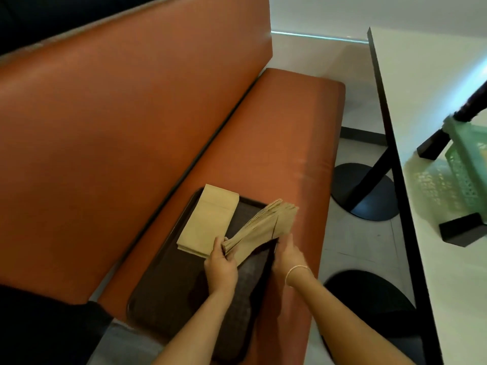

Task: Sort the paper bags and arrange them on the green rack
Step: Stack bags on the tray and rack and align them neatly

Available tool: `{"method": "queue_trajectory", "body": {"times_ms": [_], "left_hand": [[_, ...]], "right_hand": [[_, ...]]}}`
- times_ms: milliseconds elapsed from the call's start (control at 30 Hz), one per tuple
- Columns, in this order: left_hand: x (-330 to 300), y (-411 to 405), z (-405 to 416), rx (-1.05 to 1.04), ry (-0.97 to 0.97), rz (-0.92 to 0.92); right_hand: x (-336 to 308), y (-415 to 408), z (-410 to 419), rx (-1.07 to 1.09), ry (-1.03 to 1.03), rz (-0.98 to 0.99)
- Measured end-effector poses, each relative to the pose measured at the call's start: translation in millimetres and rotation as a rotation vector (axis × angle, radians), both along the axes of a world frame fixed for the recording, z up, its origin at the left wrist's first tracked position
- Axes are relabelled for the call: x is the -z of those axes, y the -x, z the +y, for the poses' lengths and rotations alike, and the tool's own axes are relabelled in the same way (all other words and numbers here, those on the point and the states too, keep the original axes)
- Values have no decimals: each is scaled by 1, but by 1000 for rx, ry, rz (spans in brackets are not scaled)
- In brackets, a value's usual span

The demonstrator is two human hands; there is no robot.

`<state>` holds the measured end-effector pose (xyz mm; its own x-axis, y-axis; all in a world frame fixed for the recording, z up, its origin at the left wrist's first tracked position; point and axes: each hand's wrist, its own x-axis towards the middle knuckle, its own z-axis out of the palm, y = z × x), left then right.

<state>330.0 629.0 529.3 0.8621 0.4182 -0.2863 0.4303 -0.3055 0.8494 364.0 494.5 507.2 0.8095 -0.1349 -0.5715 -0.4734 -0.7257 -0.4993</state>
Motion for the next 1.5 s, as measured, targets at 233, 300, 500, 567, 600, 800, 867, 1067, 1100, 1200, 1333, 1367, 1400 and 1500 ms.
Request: {"method": "queue_trajectory", "body": {"times_ms": [233,300,500,567,600,800,867,1067,1100,1200,1333,1367,1400,1500], "left_hand": [[-84,5,31,349,-80,-161],[-114,3,33,431,-77,-205],[-188,9,3,647,-14,-256],[-201,15,-19,713,11,-284],[-206,19,-33,747,24,-289],[-210,54,-132,912,180,-336],[-205,66,-168,925,229,-332],[-192,88,-253,839,408,-220],[-186,91,-265,823,400,-191],[-171,104,-295,784,340,-119],[-165,108,-314,722,239,-129],[-163,104,-315,713,216,-120],[-163,102,-316,717,197,-107],[-167,97,-320,786,158,31]], "right_hand": [[-95,1,-48,357,-278,-287],[-116,13,-65,286,-380,-363],[-186,67,-117,173,-537,-450],[-205,91,-139,133,-480,-483],[-211,102,-153,140,-458,-493],[-234,176,-246,386,-420,-525],[-234,196,-273,468,-401,-538],[-227,218,-344,536,-328,-563],[-225,220,-355,533,-303,-555],[-206,223,-384,405,-190,-398],[-196,215,-404,320,-138,-365],[-196,212,-408,295,-121,-380],[-200,212,-411,300,-133,-364],[-210,212,-420,374,-219,-257]]}}
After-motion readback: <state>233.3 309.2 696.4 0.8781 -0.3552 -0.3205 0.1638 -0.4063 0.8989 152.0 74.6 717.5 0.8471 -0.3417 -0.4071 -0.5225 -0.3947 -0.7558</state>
